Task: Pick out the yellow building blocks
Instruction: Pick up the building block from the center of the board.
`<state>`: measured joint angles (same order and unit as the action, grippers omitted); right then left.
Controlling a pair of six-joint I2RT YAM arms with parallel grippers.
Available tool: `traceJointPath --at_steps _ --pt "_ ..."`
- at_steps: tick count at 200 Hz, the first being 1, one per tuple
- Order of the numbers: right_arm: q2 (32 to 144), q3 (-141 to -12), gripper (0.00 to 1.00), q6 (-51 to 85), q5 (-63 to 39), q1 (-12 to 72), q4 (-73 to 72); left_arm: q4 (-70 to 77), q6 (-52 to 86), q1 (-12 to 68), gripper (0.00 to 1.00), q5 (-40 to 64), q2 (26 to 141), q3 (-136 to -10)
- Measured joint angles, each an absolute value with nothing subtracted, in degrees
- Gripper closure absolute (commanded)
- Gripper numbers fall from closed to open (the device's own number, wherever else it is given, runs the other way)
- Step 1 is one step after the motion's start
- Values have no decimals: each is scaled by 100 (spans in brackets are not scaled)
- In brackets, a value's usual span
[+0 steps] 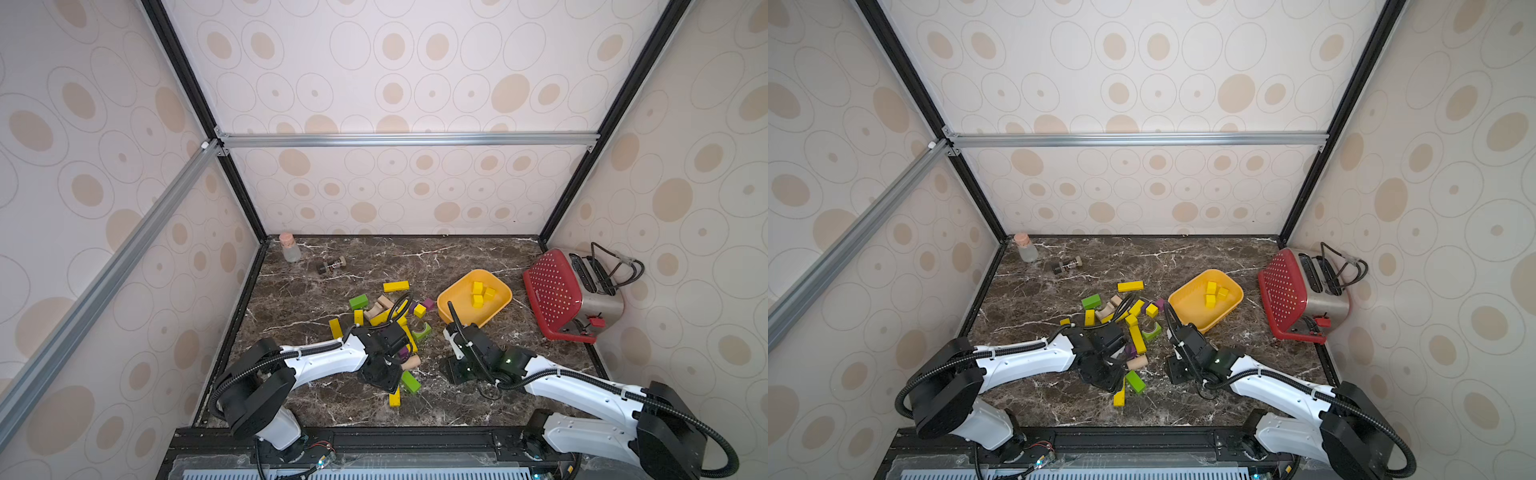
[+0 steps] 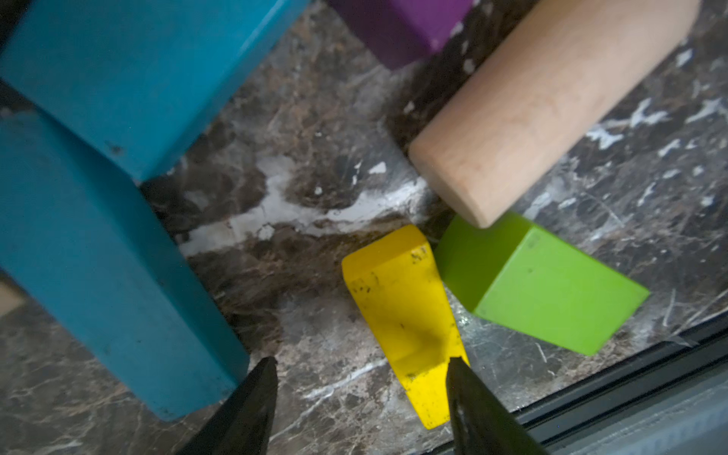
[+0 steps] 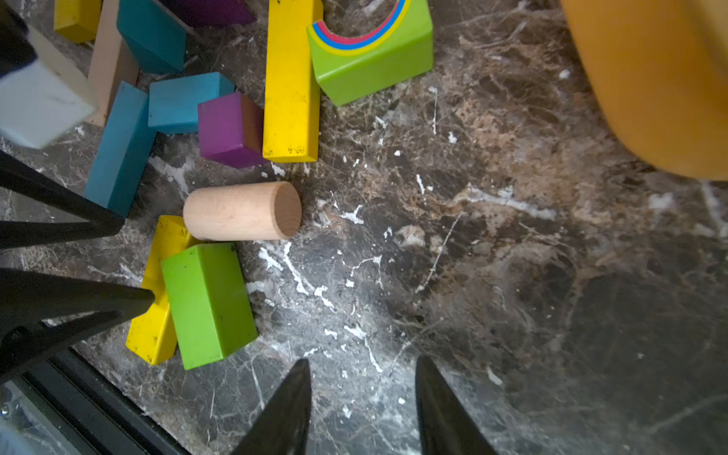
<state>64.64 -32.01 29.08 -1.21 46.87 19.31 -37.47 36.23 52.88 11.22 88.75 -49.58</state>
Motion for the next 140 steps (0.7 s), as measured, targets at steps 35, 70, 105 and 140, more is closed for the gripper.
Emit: traceJointPath --at_steps 35,70,105,140 --pt "6464 -3142 55 2910 -115 4687 1927 -3835 3623 5295 34 1081 8952 -5046" --pt "6445 -3089 55 2910 -102 4687 1949 -3833 3625 5341 34 1170 8943 -5186" --pt "6355 -3050 55 2910 -51 4687 1964 -3830 3623 5415 34 1275 8943 -5190" --pt "6353 -3013 55 2910 -19 4687 1986 -3850 3625 5540 36 1291 9126 -5251"
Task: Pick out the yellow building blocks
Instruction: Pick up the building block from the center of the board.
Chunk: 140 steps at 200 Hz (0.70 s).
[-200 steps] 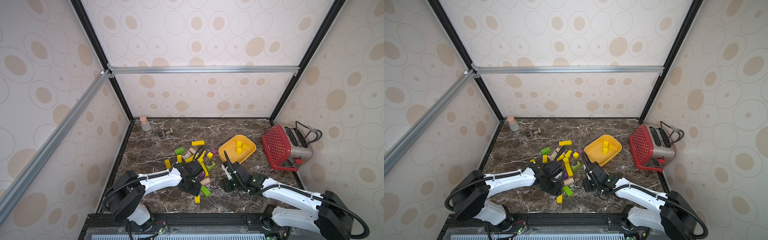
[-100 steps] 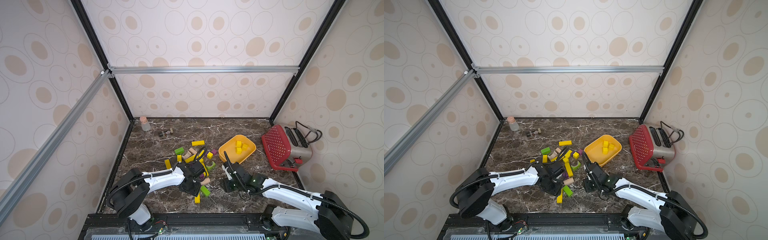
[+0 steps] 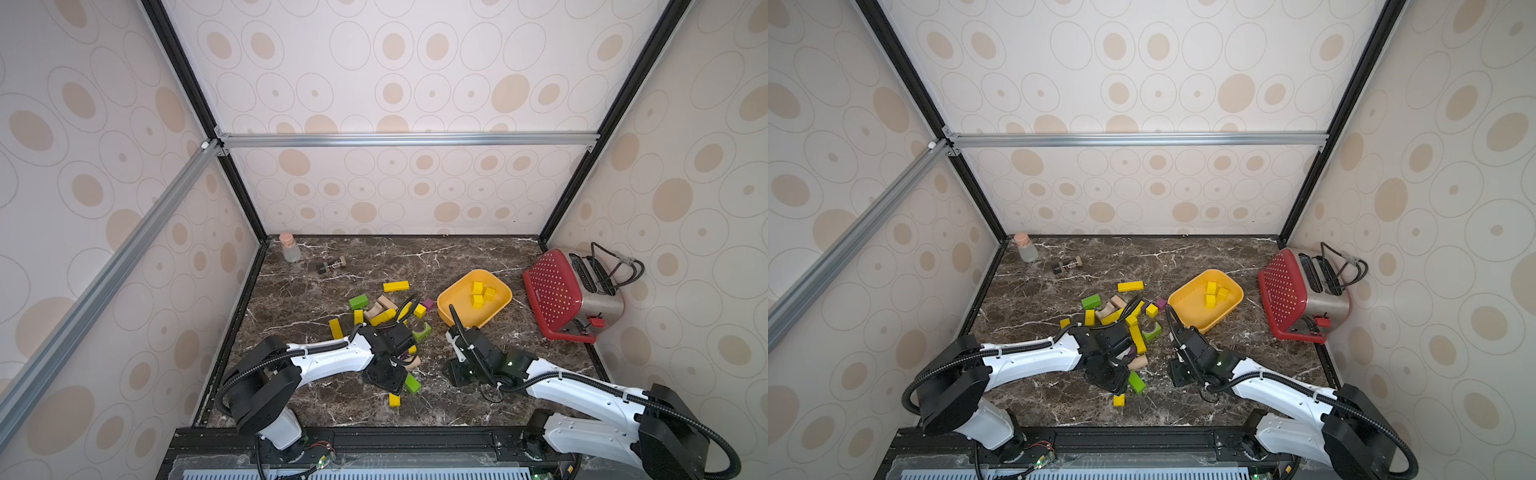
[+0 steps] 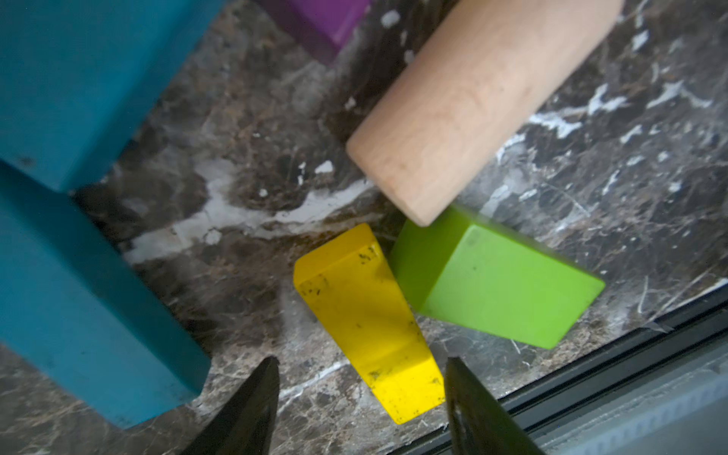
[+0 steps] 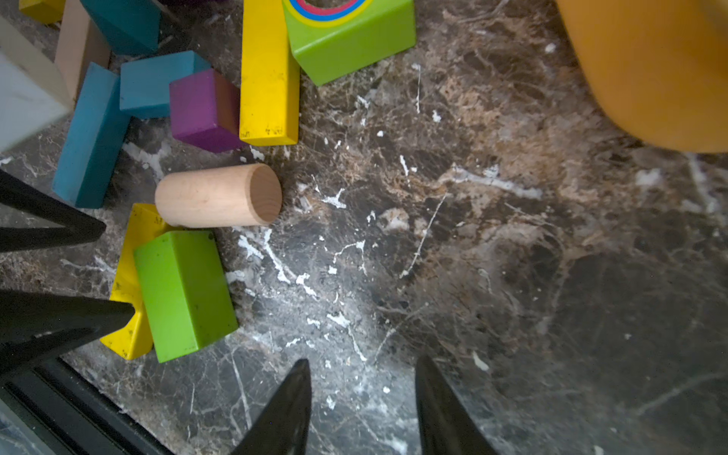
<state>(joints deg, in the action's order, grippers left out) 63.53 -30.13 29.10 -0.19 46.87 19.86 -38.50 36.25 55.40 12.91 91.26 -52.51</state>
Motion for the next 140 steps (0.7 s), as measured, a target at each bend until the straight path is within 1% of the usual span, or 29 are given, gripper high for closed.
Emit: traceJointPath --at_steps 10,31,60,102,140 --pt "6348 -3006 55 2912 -12 4687 1997 -3846 3625 5610 37 1293 9214 -5319" --pt "6289 -2947 55 2915 3 4687 1999 -3841 3625 5710 42 1293 9378 -5448" --pt "6235 -2906 55 2928 16 4687 2025 -3876 3625 5730 46 1269 9463 -5470" --pt "6173 -2858 55 2941 47 4687 2029 -4045 3586 5730 62 1111 9463 -5472" --pt "6169 -2858 55 2919 75 4687 2062 -4340 3463 5732 63 878 9544 -5601"
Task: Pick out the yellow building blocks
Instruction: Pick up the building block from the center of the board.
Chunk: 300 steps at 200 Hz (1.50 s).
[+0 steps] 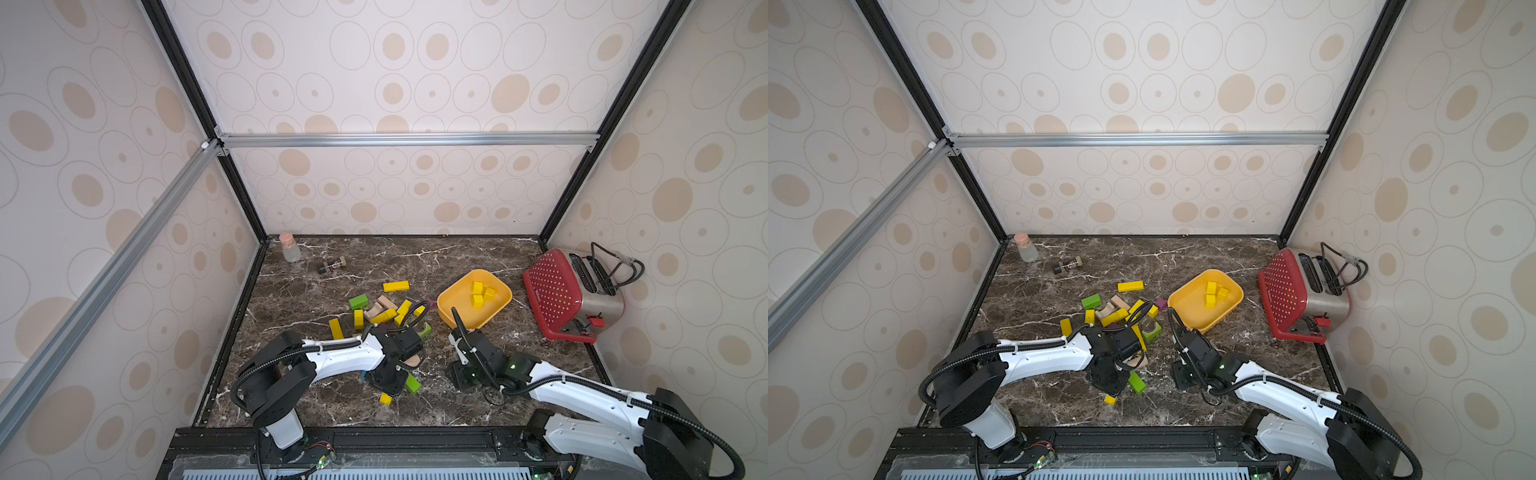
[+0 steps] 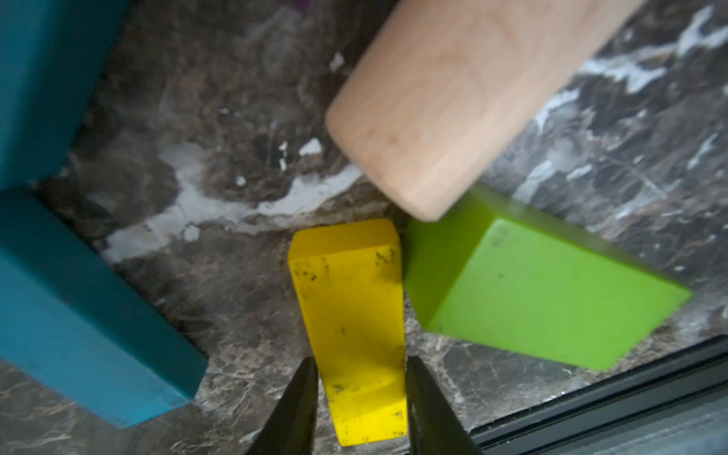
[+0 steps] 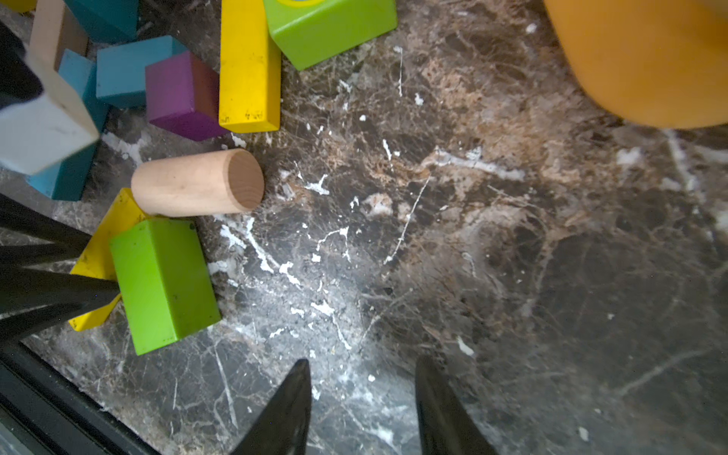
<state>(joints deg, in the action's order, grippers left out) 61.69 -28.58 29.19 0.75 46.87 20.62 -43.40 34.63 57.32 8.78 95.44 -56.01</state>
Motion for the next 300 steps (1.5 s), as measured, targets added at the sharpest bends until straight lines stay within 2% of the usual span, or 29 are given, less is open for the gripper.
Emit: traceJointPath --at_steps 34,86,147,194,236,300 --pt "6169 -2860 55 2845 128 4687 2174 -4438 3409 5732 60 838 9657 -5680" --pt "6128 -2871 55 2773 154 4687 2239 -4495 3332 5732 75 816 9808 -5769" --pt "5972 -2871 55 2733 86 4687 2268 -4571 3286 5732 87 604 9727 -5795" --pt "5583 -2871 54 2628 49 4687 2178 -4720 3076 5732 96 244 9620 -6272" --pt "5529 -2895 54 2617 113 4687 2362 -4810 2926 5732 100 -19 9620 -6525" --pt "4963 -3083 54 2676 467 4687 2792 -4987 2711 5732 100 -296 9620 -6971"
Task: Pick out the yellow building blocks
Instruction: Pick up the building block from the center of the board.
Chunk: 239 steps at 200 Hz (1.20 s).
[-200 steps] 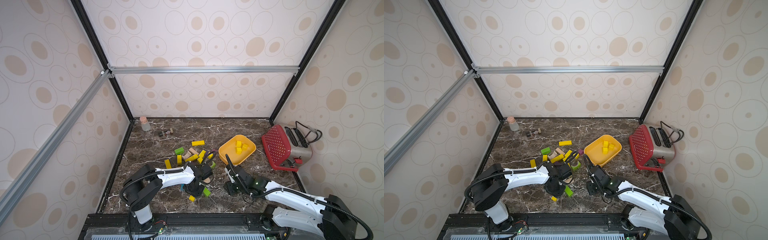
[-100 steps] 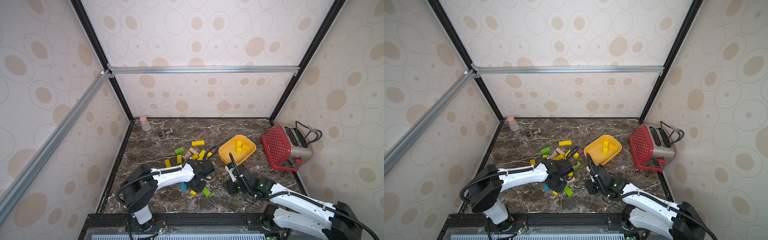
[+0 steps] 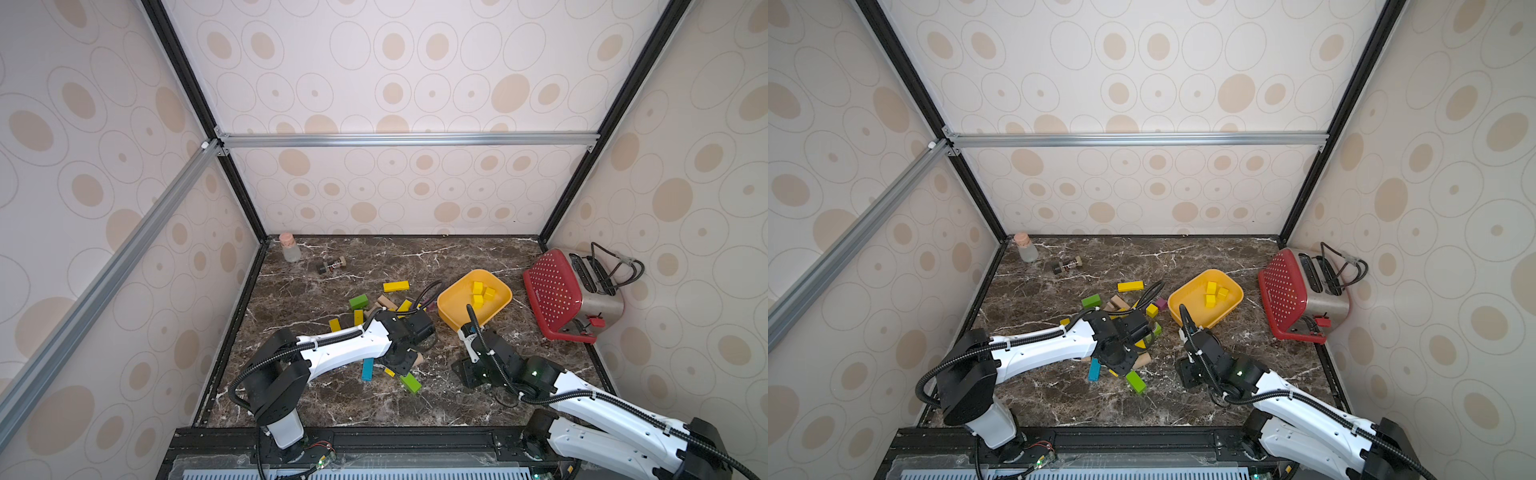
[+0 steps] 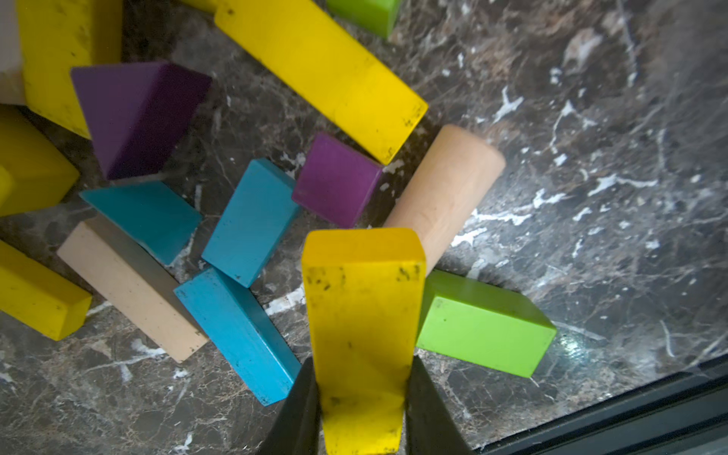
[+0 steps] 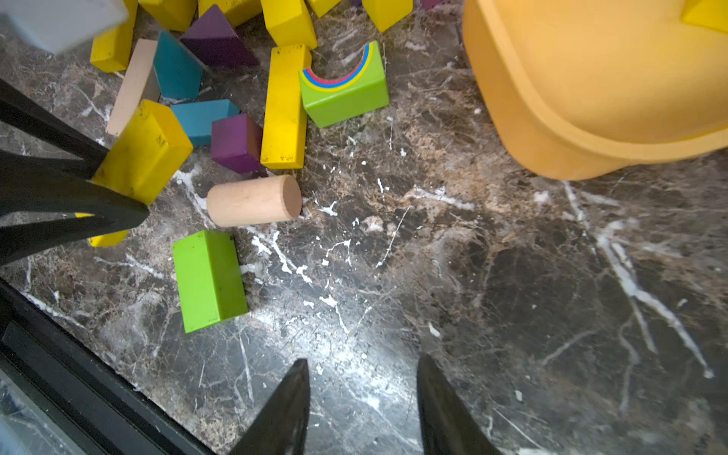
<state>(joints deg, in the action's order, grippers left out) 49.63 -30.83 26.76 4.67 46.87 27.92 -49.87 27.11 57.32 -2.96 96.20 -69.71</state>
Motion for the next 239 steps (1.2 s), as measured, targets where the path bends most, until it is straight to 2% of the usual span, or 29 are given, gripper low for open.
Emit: traceJointPath --at_steps 75,162,239 --pt "5111 -4082 48 2630 753 4534 3332 -4904 2154 5732 100 -600 9889 -8215" --pt "5758 -4928 48 2165 -148 2128 3771 -4359 1527 5610 100 -554 11323 -9837" --pt "5511 -4871 48 2152 -91 1894 3828 -4012 1306 5422 100 -174 12510 -11251"
